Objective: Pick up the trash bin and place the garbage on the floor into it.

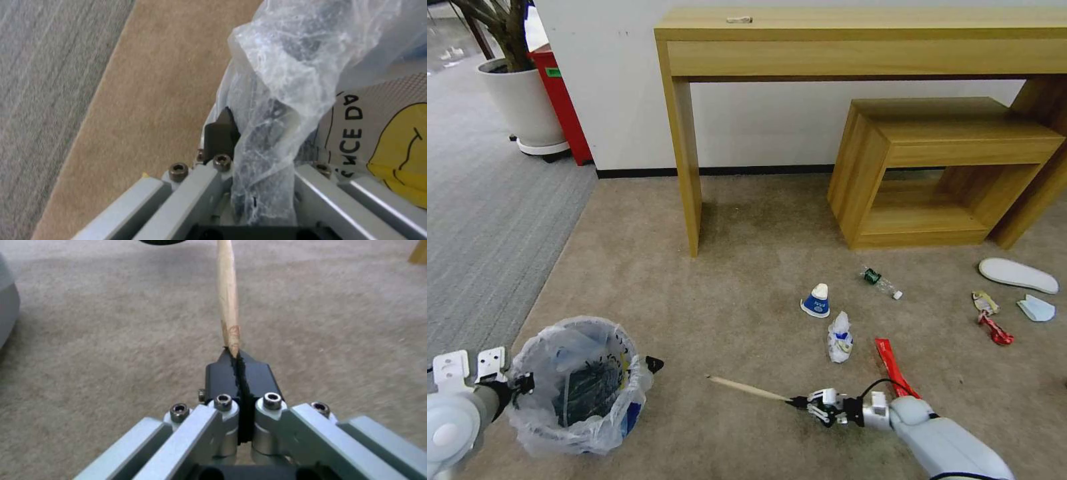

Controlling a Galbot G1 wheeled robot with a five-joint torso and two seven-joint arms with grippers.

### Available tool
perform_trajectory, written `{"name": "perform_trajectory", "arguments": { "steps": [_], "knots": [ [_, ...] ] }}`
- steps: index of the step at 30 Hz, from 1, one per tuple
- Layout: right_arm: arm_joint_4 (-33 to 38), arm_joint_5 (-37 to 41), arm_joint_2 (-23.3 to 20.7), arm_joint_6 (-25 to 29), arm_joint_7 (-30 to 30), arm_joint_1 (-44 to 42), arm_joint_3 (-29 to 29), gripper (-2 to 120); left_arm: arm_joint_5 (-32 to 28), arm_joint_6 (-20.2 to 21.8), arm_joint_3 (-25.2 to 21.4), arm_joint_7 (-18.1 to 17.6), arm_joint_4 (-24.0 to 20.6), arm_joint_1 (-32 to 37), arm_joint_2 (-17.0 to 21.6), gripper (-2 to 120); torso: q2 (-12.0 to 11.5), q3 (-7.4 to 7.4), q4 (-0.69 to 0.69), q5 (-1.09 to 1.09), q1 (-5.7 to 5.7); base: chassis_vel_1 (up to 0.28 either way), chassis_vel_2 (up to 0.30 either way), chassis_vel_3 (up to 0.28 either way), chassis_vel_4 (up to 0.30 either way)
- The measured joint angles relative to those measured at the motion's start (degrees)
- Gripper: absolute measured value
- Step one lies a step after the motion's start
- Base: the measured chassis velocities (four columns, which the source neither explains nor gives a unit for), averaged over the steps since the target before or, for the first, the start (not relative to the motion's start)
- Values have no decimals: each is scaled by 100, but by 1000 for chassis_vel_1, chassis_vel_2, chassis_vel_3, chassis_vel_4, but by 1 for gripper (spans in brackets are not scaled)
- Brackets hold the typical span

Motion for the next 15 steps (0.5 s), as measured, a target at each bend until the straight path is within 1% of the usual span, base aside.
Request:
{"name": "perform_trajectory", "arguments": {
  "steps": [2, 3, 5, 6, 7, 9, 11, 13, 14, 15],
  "knots": [
    [290, 80, -156, -46, 59, -46, 26, 0, -92, 0, 11, -10, -3, -34, 147, 0, 0, 0, 1, -1, 0, 0, 0, 0, 0],
    [290, 80, -156, -46, 59, -46, 26, 0, -92, 0, 11, -10, -3, -34, 147, 0, 0, 0, 1, -1, 0, 0, 0, 0, 0],
    [516, 159, -267, -87, 112, -62, 47, 0, -157, 0, 33, -14, 12, -84, 245, 0, 0, 0, 1, -1, 0, 0, 0, 0, 0],
    [926, 311, -439, -174, 210, -65, 61, 0, -231, 0, 91, 6, 75, -153, 418, 0, 0, 0, 1, -1, 0, 0, 0, 0, 0],
    [926, 311, -439, -174, 210, -65, 61, 0, -231, 0, 91, 6, 75, -153, 418, 0, 0, 0, 1, -1, 0, 0, 0, 0, 0],
    [1293, 440, -585, -262, 307, -52, 42, 0, -254, 0, 172, 21, 122, -234, 517, 0, 0, 0, 1, -2, 0, 0, 0, 0, 0],
    [1418, 486, -636, -287, 336, -41, 14, 0, -255, 0, 204, 35, 131, -260, 533, 0, 0, 0, 1, -2, 0, 0, 0, 0, 0],
    [1747, 561, -742, -365, 410, -1, -42, 0, -244, 0, 266, 56, 158, -296, 553, 0, 0, 0, 0, -2, 0, 0, 0, 0, 0],
    [1747, 561, -742, -365, 410, -1, -42, 0, -244, 0, 266, 56, 158, -296, 553, 0, 0, 0, 0, -2, 0, 0, 0, 0, 0],
    [1933, 613, -797, -403, 452, 27, -87, 0, -229, 0, 286, 81, 173, -300, 559, 0, 0, 0, 1, -2, 0, 0, 0, 0, 0]
  ]
}}
